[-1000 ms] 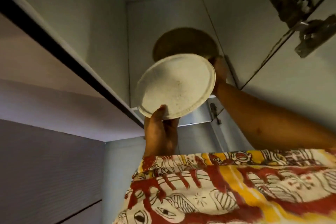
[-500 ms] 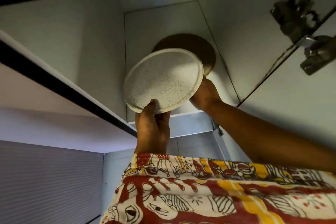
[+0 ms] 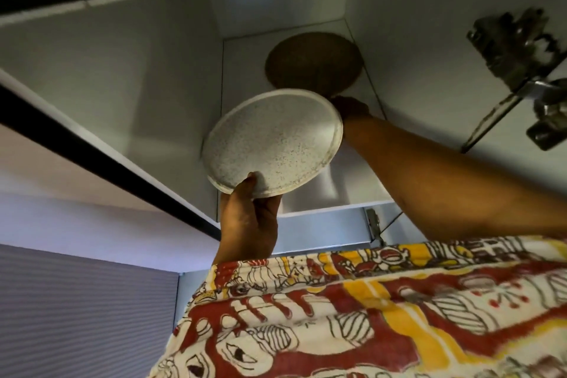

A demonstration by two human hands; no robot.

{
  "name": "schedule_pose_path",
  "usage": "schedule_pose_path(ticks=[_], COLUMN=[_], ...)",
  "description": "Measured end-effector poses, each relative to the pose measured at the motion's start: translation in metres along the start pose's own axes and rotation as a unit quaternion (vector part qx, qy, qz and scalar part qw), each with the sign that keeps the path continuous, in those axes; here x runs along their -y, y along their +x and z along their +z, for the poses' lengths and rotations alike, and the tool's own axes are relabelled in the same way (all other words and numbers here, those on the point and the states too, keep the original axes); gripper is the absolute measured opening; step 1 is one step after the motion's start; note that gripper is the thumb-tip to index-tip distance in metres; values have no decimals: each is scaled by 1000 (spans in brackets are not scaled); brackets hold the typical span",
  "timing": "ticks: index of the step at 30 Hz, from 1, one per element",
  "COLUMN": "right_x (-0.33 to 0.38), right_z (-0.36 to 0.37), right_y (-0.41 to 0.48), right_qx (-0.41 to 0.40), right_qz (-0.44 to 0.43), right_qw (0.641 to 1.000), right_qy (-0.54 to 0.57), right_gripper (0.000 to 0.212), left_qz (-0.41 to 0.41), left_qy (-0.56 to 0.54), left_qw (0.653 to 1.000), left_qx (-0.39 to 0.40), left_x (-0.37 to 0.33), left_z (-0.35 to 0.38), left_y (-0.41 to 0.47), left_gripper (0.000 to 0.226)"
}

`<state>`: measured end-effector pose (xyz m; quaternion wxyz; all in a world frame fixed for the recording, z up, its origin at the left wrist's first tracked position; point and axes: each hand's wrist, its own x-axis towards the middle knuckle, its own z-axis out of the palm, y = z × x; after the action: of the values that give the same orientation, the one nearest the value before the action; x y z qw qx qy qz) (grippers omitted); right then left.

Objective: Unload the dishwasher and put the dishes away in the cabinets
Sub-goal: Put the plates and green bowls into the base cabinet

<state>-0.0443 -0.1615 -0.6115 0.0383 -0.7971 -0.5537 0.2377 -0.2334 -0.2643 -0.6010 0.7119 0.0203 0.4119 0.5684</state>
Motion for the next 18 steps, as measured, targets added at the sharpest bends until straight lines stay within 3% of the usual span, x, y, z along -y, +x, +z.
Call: schedule_pose_path(ticks=[9, 14, 18], right_x=[-21, -33, -34], right_z=[0, -4, 1], right_y=[58, 67, 61], right_qx=[-17, -21, -68], right_qz=[34, 15, 3], right_qw=[992, 989, 994], right_qy=[122, 146, 82], right_gripper=[29, 42, 75], left_qz=[27, 35, 38], left_qy=[24, 33, 20], left_qw=[999, 999, 999], left_qx=[5, 15, -5], left_x=[8, 9, 12], left_z=[9, 12, 14], left_y=[28, 31, 26], left_gripper=[46, 46, 50])
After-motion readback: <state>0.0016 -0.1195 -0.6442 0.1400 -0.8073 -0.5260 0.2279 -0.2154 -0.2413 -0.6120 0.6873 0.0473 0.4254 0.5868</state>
